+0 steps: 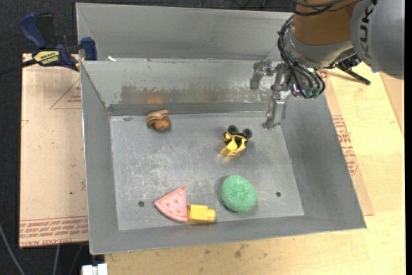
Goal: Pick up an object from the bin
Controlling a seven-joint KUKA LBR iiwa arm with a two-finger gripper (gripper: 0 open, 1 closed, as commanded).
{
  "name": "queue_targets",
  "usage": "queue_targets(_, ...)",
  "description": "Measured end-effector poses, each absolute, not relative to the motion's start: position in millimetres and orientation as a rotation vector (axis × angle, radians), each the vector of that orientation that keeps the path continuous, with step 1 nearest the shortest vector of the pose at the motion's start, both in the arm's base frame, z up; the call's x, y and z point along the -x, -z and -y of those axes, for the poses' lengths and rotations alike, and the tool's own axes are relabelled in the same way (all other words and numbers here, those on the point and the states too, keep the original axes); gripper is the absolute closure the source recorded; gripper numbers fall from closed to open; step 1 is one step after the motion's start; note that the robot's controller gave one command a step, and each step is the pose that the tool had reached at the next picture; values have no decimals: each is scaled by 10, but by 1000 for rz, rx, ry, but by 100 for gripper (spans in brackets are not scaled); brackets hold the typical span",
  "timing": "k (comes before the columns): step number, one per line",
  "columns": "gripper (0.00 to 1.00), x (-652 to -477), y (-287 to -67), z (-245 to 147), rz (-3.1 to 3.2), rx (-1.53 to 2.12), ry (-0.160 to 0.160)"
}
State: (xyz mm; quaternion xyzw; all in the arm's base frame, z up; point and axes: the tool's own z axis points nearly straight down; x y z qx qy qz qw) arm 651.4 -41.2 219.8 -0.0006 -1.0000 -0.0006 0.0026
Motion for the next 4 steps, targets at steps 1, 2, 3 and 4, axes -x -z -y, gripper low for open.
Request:
queue_targets(1,0,-6527,-2252,411,3144,1,1)
queue_targets(2,0,-6495,-1833,333,3137,-241,0)
queue_targets(3,0,-6389,-1598,142,3088,-589,2)
queue_targets(4,0,-6406,-1603,296,3027,-856,0)
